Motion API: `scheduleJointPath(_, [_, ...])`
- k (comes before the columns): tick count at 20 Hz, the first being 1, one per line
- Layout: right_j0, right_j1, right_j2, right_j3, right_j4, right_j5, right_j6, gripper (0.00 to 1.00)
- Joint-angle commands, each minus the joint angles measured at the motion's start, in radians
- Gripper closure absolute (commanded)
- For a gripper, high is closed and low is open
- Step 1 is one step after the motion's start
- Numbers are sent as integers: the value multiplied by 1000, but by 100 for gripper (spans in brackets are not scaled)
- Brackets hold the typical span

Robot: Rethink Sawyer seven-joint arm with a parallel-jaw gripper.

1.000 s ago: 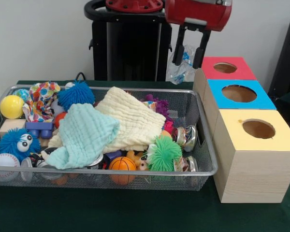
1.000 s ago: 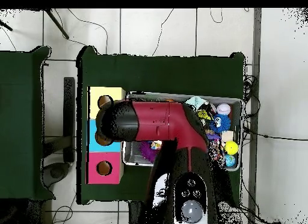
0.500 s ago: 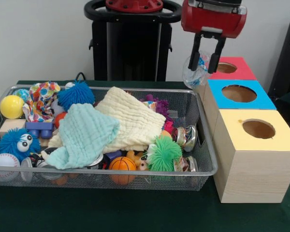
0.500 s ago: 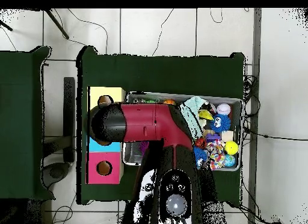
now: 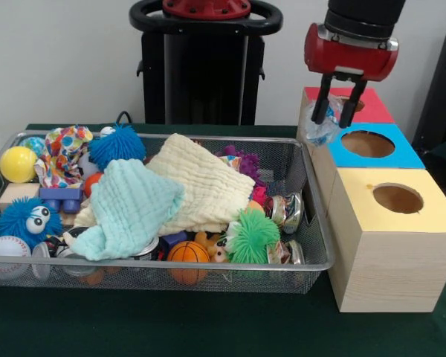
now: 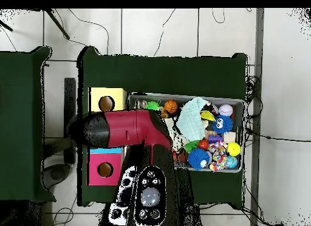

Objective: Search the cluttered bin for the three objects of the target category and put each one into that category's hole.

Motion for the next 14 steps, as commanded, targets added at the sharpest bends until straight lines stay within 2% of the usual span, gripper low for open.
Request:
scheduleJointPath(1, [30, 73, -7, 66, 71, -49, 311, 100])
scheduleJointPath(8, [77, 81, -17, 31, 140, -23, 353, 100])
scheduleJointPath(14, [76, 137, -17, -9, 164, -53, 333, 100])
